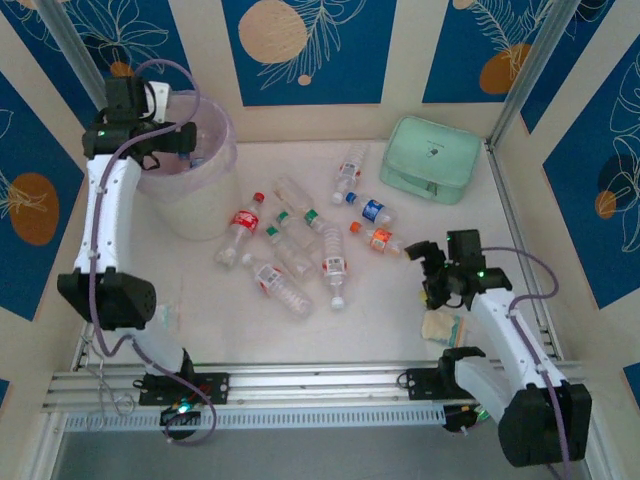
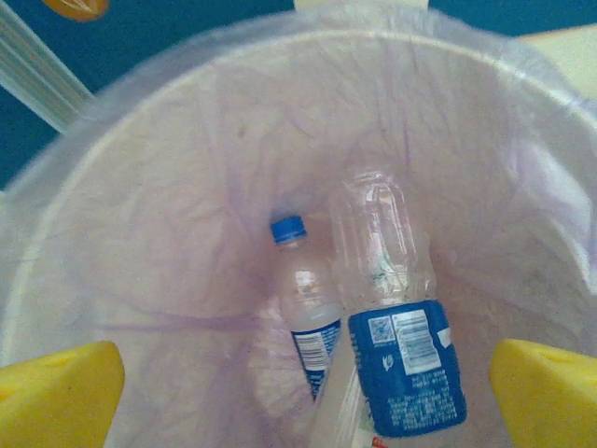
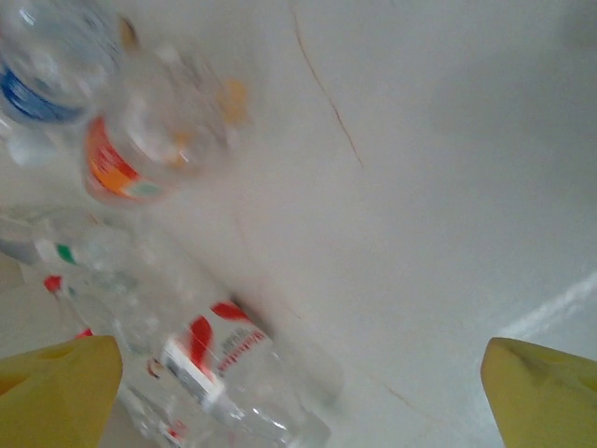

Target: Put the plastic bottles in the bin

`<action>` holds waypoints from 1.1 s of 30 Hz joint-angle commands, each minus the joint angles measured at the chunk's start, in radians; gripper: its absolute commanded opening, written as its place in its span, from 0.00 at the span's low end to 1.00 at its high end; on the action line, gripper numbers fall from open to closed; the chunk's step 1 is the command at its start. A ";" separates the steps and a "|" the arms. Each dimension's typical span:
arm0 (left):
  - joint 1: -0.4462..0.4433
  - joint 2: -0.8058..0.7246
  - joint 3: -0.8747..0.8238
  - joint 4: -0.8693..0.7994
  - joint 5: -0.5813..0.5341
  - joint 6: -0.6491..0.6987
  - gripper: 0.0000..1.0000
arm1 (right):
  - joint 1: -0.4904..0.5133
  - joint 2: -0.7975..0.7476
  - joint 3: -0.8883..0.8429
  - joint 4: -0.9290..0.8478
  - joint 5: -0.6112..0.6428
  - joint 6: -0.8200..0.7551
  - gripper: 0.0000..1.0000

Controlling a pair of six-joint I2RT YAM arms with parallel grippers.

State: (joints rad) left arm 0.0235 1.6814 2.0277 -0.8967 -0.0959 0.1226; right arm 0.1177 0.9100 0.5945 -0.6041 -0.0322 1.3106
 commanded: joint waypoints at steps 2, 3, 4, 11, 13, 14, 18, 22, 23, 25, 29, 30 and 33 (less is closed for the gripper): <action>-0.009 -0.160 0.000 -0.055 -0.020 -0.020 1.00 | 0.124 0.037 0.073 0.043 0.111 -0.018 0.99; -0.024 -0.194 -0.013 -0.066 -0.018 -0.036 1.00 | 0.152 0.062 0.103 0.035 0.119 -0.126 0.99; -0.047 -0.234 -0.041 -0.060 -0.029 -0.052 1.00 | 0.180 0.087 0.141 0.024 0.117 -0.240 0.99; -0.368 -0.513 -0.383 0.033 -0.194 -0.185 1.00 | 0.396 0.325 0.363 -0.103 0.098 -0.671 0.99; -0.438 -0.595 -0.523 0.085 -0.176 -0.292 1.00 | 0.454 0.414 0.414 -0.135 0.099 -0.708 0.98; -0.461 -0.629 -0.586 0.120 -0.157 -0.338 1.00 | 0.477 0.450 0.433 -0.143 0.104 -0.715 0.97; -0.533 -0.708 -0.812 0.276 -0.064 -0.540 1.00 | 0.551 0.581 0.506 -0.159 0.107 -0.732 0.94; -0.660 -0.684 -0.943 0.390 -0.124 -0.605 1.00 | 0.568 0.680 0.535 -0.106 0.050 -0.749 0.92; -0.676 -0.670 -0.955 0.400 -0.132 -0.611 1.00 | 0.567 0.701 0.537 -0.102 0.048 -0.750 0.91; -0.692 -0.643 -0.972 0.423 -0.119 -0.624 1.00 | 0.566 0.739 0.542 -0.094 0.052 -0.750 0.89; -0.699 -0.601 -0.965 0.436 -0.102 -0.625 1.00 | 0.559 0.780 0.536 -0.040 0.032 -0.749 0.77; -0.700 -0.595 -0.959 0.439 -0.096 -0.626 1.00 | 0.556 0.794 0.540 -0.036 0.029 -0.750 0.77; -0.703 -0.593 -0.966 0.449 -0.090 -0.629 1.00 | 0.547 0.812 0.540 -0.031 0.029 -0.759 0.68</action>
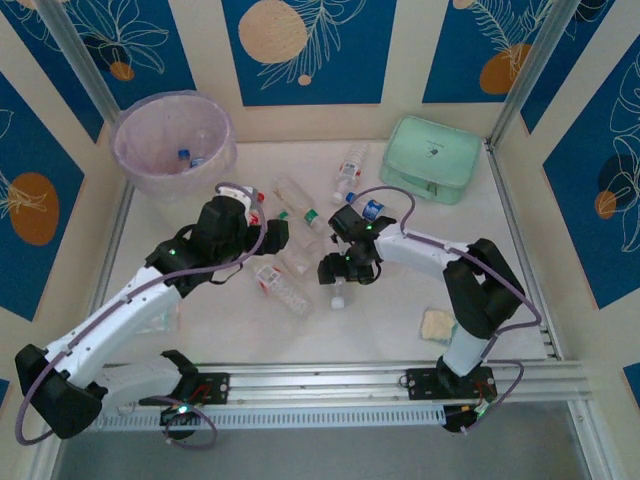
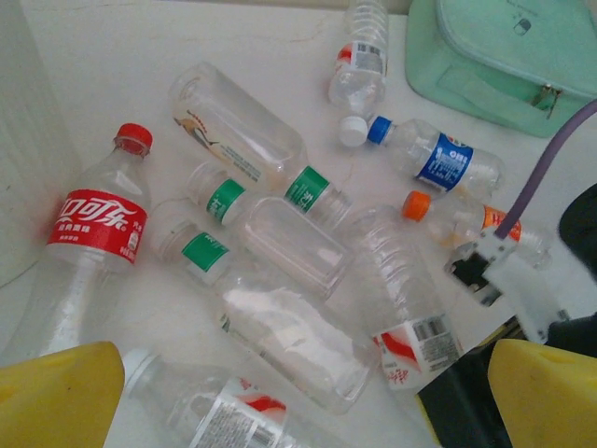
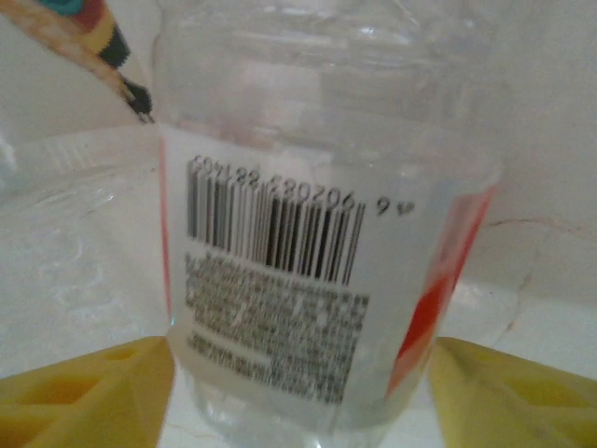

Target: Put the plastic bottles in the bin

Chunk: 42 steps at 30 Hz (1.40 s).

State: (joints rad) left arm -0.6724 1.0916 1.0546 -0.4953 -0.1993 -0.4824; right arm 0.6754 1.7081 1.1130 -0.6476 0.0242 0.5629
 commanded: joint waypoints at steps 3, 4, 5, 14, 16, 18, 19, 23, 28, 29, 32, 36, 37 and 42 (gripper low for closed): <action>-0.009 -0.006 -0.003 0.055 0.021 -0.036 1.00 | -0.017 -0.015 0.004 0.004 -0.025 -0.018 0.58; -0.009 -0.004 -0.006 0.064 0.030 -0.034 1.00 | -0.021 -0.032 -0.005 0.000 -0.023 -0.018 0.58; -0.009 -0.002 -0.010 0.074 0.038 -0.033 1.00 | -0.027 -0.048 -0.012 -0.007 -0.024 -0.019 0.57; -0.008 0.009 -0.061 0.276 0.228 -0.105 1.00 | -0.114 -0.319 -0.106 -0.002 -0.157 -0.076 0.49; -0.010 0.022 -0.060 0.303 0.263 -0.118 1.00 | -0.164 -0.387 -0.150 0.041 -0.223 -0.077 0.46; -0.010 0.036 -0.053 0.315 0.285 -0.128 1.00 | -0.209 -0.442 -0.184 0.079 -0.293 -0.066 0.43; -0.011 0.041 -0.055 0.335 0.301 -0.141 1.00 | -0.229 -0.469 -0.202 0.101 -0.321 -0.060 0.42; -0.017 0.053 -0.076 0.384 0.331 -0.173 1.00 | -0.258 -0.527 -0.244 0.147 -0.354 -0.051 0.40; -0.018 0.047 -0.088 0.350 0.286 -0.164 1.00 | -0.201 -0.452 -0.223 0.032 -0.162 -0.081 0.40; -0.018 0.048 -0.088 0.346 0.284 -0.163 1.00 | -0.191 -0.434 -0.226 0.031 -0.136 -0.073 0.40; -0.018 0.048 -0.091 0.334 0.275 -0.159 1.00 | -0.153 -0.373 -0.246 0.057 -0.057 -0.051 0.40; -0.018 0.045 -0.108 0.327 0.261 -0.157 1.00 | -0.101 -0.279 -0.246 0.060 0.023 -0.039 0.42; -0.018 0.045 -0.108 0.322 0.257 -0.154 1.00 | -0.086 -0.264 -0.244 0.057 0.033 -0.040 0.46; -0.018 0.049 -0.102 0.311 0.249 -0.140 1.00 | -0.053 -0.211 -0.229 0.042 0.045 -0.037 0.78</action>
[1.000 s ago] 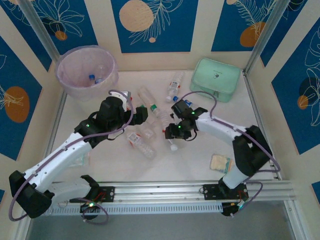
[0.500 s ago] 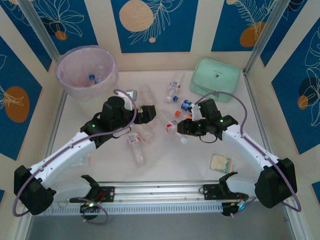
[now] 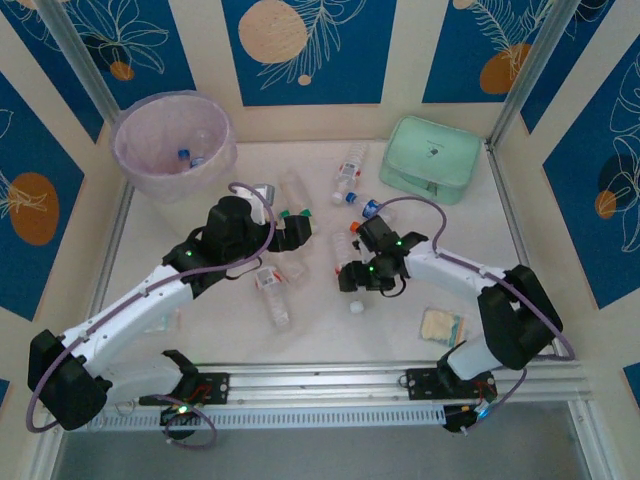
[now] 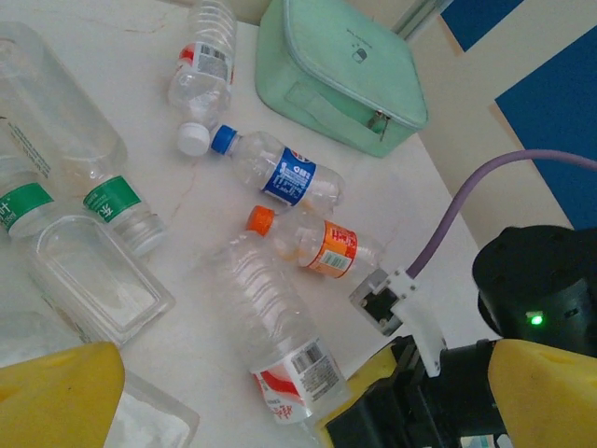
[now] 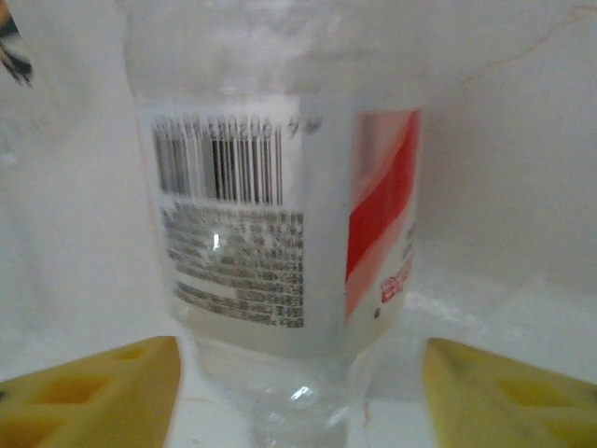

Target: Put the plastic bottles in the bin

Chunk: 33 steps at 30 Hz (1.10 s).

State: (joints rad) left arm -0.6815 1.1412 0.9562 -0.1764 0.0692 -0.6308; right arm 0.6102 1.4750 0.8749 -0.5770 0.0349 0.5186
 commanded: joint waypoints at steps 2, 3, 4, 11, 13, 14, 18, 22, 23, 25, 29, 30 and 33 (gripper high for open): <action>-0.008 0.004 -0.008 0.004 -0.016 0.009 1.00 | 0.014 0.051 0.018 -0.032 0.040 0.009 0.85; -0.008 0.007 -0.010 0.009 -0.013 0.012 1.00 | 0.016 0.068 0.024 -0.034 0.042 0.011 0.86; -0.009 0.010 -0.010 0.012 -0.012 0.015 1.00 | 0.019 0.084 0.031 -0.034 0.043 0.011 0.87; -0.008 0.025 0.004 -0.001 -0.012 0.025 1.00 | 0.030 0.161 0.069 0.001 0.056 0.021 0.88; -0.009 0.019 -0.001 -0.003 -0.012 0.019 1.00 | 0.038 0.153 0.079 -0.008 0.072 0.020 0.79; -0.009 0.015 -0.005 -0.003 -0.012 0.015 1.00 | 0.041 0.141 0.083 -0.016 0.075 0.018 0.76; -0.009 0.012 -0.012 0.000 -0.008 -0.002 1.00 | 0.043 0.066 0.095 -0.086 0.111 0.008 0.61; -0.009 0.015 -0.012 0.039 0.042 -0.029 1.00 | 0.034 -0.037 0.089 -0.123 0.095 -0.007 0.49; -0.009 0.017 -0.013 0.050 0.057 -0.035 1.00 | 0.026 -0.062 0.083 -0.114 0.072 -0.009 0.48; -0.010 0.020 -0.016 0.084 0.100 -0.049 1.00 | 0.006 -0.128 0.048 -0.048 0.007 -0.015 0.48; -0.014 0.040 -0.019 0.152 0.160 -0.104 1.00 | 0.007 -0.268 -0.047 0.158 -0.059 -0.008 0.48; -0.020 0.046 -0.028 0.184 0.172 -0.123 1.00 | 0.012 -0.303 -0.077 0.220 -0.065 -0.003 0.48; -0.047 0.078 -0.051 0.269 0.199 -0.155 1.00 | 0.016 -0.380 -0.147 0.352 -0.084 0.011 0.47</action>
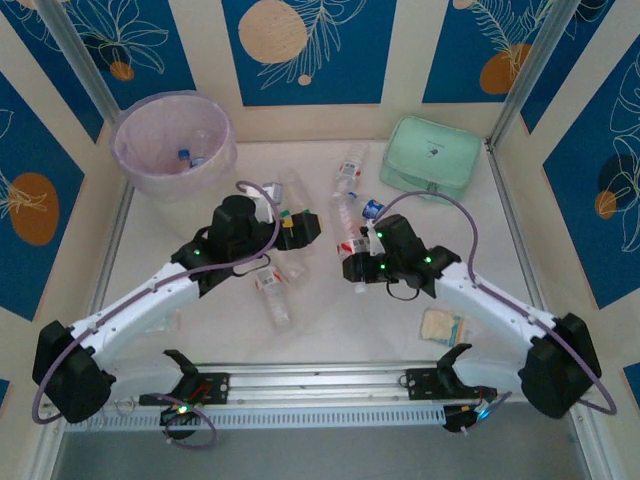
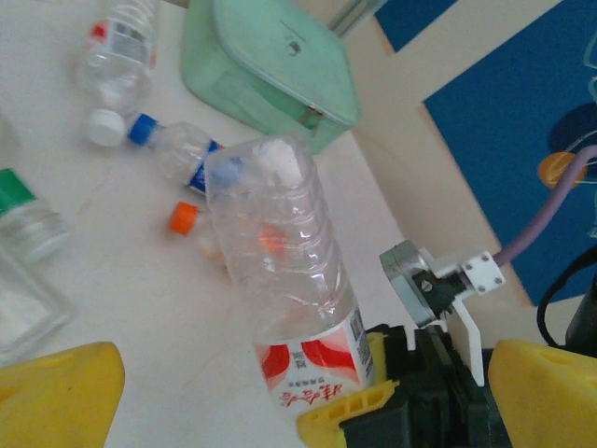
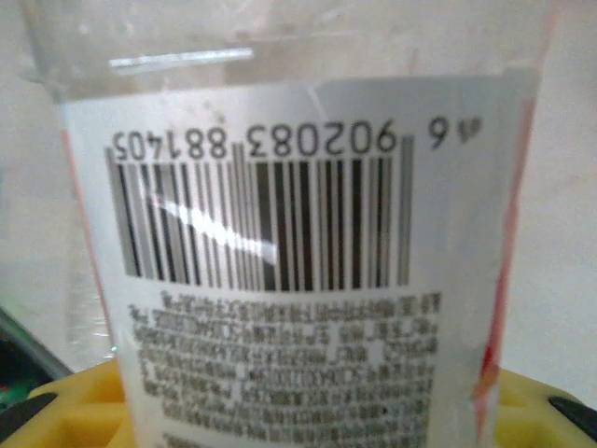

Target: Put the plastic bottles in the bin

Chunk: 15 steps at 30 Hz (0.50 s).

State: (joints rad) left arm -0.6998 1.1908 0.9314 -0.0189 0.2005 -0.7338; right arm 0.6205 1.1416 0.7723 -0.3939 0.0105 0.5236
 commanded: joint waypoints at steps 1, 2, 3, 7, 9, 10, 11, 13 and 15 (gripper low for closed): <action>-0.038 0.042 -0.034 0.142 0.077 -0.060 1.00 | 0.007 -0.064 -0.060 0.194 -0.063 0.008 0.45; -0.044 0.054 -0.040 0.165 0.082 -0.070 1.00 | 0.008 -0.079 -0.070 0.215 -0.066 0.011 0.43; -0.053 0.067 -0.044 0.194 0.090 -0.078 1.00 | 0.009 -0.095 -0.086 0.240 -0.071 0.015 0.42; -0.092 0.122 -0.034 0.245 0.091 -0.090 1.00 | 0.010 -0.133 -0.115 0.305 -0.099 0.032 0.40; -0.102 0.148 -0.034 0.263 0.078 -0.098 1.00 | 0.013 -0.141 -0.124 0.326 -0.112 0.033 0.39; -0.104 0.161 -0.033 0.273 0.077 -0.103 1.00 | 0.015 -0.144 -0.131 0.334 -0.117 0.035 0.39; -0.109 0.176 -0.031 0.284 0.077 -0.106 1.00 | 0.018 -0.146 -0.135 0.341 -0.121 0.038 0.39; -0.114 0.195 -0.024 0.295 0.068 -0.107 1.00 | 0.023 -0.151 -0.144 0.355 -0.134 0.042 0.39; -0.116 0.208 -0.018 0.303 0.050 -0.106 1.00 | 0.033 -0.156 -0.149 0.365 -0.133 0.046 0.39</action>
State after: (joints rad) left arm -0.8047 1.3842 0.8982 0.2214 0.2615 -0.8295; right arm 0.6392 1.0042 0.6369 -0.0860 -0.0879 0.5575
